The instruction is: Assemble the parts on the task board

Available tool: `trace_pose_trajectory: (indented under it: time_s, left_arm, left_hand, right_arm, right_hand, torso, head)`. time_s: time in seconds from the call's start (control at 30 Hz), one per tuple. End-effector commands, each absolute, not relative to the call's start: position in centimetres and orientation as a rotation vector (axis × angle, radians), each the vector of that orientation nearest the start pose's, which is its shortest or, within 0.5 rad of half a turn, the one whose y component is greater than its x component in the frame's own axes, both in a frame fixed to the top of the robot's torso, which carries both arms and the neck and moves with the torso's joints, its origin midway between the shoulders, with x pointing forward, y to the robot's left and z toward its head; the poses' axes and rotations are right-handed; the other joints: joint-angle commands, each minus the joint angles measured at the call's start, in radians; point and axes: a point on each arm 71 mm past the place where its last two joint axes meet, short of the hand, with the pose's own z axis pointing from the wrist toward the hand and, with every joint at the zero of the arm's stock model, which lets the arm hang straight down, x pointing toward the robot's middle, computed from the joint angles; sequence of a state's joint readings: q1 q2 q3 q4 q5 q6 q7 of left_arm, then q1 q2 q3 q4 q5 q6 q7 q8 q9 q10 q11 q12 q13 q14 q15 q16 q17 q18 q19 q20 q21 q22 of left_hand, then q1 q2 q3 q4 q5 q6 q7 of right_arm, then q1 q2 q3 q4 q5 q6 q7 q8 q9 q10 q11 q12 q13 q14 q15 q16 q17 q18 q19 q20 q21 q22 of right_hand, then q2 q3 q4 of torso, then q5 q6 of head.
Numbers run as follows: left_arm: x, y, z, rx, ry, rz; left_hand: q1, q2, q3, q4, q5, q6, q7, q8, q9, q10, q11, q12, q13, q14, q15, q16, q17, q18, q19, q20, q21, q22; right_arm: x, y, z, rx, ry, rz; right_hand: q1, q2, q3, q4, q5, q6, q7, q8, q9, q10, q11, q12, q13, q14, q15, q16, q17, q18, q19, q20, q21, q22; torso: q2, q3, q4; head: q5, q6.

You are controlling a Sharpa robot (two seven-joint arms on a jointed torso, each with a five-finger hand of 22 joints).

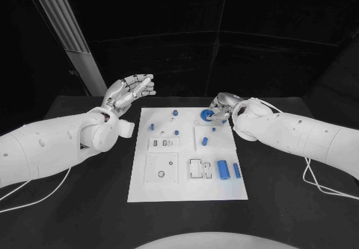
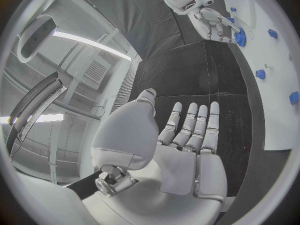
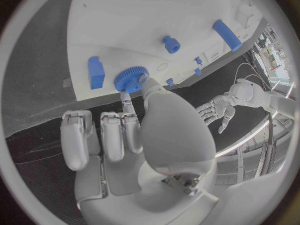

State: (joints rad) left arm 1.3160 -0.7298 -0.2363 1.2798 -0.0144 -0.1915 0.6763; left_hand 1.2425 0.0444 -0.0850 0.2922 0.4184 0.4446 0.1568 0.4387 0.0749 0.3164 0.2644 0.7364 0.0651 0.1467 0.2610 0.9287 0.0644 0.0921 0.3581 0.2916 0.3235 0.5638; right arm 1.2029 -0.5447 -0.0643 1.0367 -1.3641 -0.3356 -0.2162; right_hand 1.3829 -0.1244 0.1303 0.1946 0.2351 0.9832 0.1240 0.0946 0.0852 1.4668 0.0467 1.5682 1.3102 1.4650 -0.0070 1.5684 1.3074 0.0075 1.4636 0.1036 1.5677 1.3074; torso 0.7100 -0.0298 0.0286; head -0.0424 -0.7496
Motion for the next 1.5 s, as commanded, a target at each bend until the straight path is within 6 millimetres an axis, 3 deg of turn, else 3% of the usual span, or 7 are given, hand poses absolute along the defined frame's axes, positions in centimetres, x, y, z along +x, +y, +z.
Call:
trace_pose_trajectory:
  time_s: [0.03, 0.33, 0.5, 1.2, 1.5]
  left_arm:
    - [52.3, 22.4, -16.9, -0.737, 1.166, -1.69]
    - [52.3, 22.4, -16.9, -0.737, 1.166, -1.69]
    - [52.3, 22.4, -16.9, -0.737, 1.166, -1.689]
    - [52.3, 22.5, -16.9, -0.738, 1.165, -1.685]
    - [52.4, 22.4, -16.9, -0.737, 1.165, -1.686]
  left_hand:
    - [0.0, 0.008, -0.005, 0.0, 0.002, -0.005, 0.138, 0.005, -0.001, -0.005, 0.0, 0.003, -0.001, -0.004, 0.0, -0.006, 0.0, -0.006, -0.006, -0.001, -0.007, -0.001]
    - [0.0, 0.008, -0.005, 0.0, 0.002, -0.005, 0.138, 0.005, -0.001, -0.005, 0.0, 0.003, -0.001, -0.004, 0.0, -0.006, 0.0, -0.006, -0.006, -0.001, -0.007, -0.001]
    - [0.0, 0.008, -0.005, 0.0, 0.002, -0.005, 0.138, 0.005, -0.001, -0.005, 0.0, 0.003, -0.001, -0.004, 0.0, -0.006, 0.0, -0.006, -0.006, -0.001, -0.007, -0.001]
    - [0.0, 0.008, -0.005, 0.0, 0.002, -0.005, 0.138, 0.005, -0.001, -0.005, 0.0, 0.003, -0.001, -0.004, 0.0, -0.006, 0.0, -0.006, -0.006, -0.001, -0.007, -0.001]
    - [0.0, 0.008, -0.005, 0.0, 0.002, -0.005, 0.138, 0.005, -0.001, -0.005, 0.0, 0.003, -0.001, -0.004, 0.0, -0.006, 0.0, -0.006, -0.006, -0.001, -0.007, -0.001]
  right_arm:
    - [56.6, -20.2, -22.0, 0.078, 1.719, 0.381]
    - [56.6, -20.1, -22.0, 0.073, 1.718, 0.388]
    - [56.6, -20.0, -21.8, 0.074, 1.693, 0.398]
    - [55.3, -19.6, -20.3, 0.126, 1.572, 0.544]
    - [54.7, -18.3, -19.1, 0.101, 1.551, 0.6]
  right_hand:
    - [-0.003, 0.015, 0.006, -0.004, 0.004, 0.025, -0.002, 0.01, 0.004, 0.104, 0.008, 0.003, 0.261, 0.106, 0.009, 0.002, 0.263, -0.007, 0.107, 0.008, 0.003, 0.263]
    - [-0.001, 0.029, 0.022, -0.02, 0.008, 0.085, -0.016, 0.026, 0.011, 0.104, -0.001, 0.003, 0.261, 0.106, 0.0, 0.002, 0.263, -0.007, 0.107, 0.002, 0.003, 0.263]
    - [-0.001, 0.031, 0.033, -0.033, 0.05, 0.105, -0.014, 0.024, 0.011, 0.104, 0.0, 0.003, 0.261, 0.106, -0.002, 0.002, 0.263, -0.007, 0.107, -0.001, 0.003, 0.263]
    - [-0.01, 0.023, 0.033, -0.038, 0.061, 0.108, -0.007, 0.017, 0.009, 0.104, 0.005, 0.003, 0.261, 0.106, 0.001, 0.002, 0.263, -0.007, 0.107, 0.0, 0.003, 0.263]
    - [-0.007, 0.024, 0.036, -0.042, 0.058, 0.105, -0.004, 0.012, 0.007, 0.104, 0.007, 0.003, 0.261, 0.106, 0.004, 0.002, 0.263, -0.007, 0.107, 0.002, 0.003, 0.263]
  torso:
    - [0.0, 0.0002, 0.0008]
    - [0.0, -0.0003, 0.0015]
    - [-0.001, -0.0001, 0.0014]
    - [-0.002, -0.0013, 0.0004]
    - [0.0, -0.0004, 0.0006]
  head:
    - [0.001, -0.003]
    - [0.002, -0.004]
    - [0.004, -0.004]
    - [0.013, -0.007]
    - [0.015, -0.003]
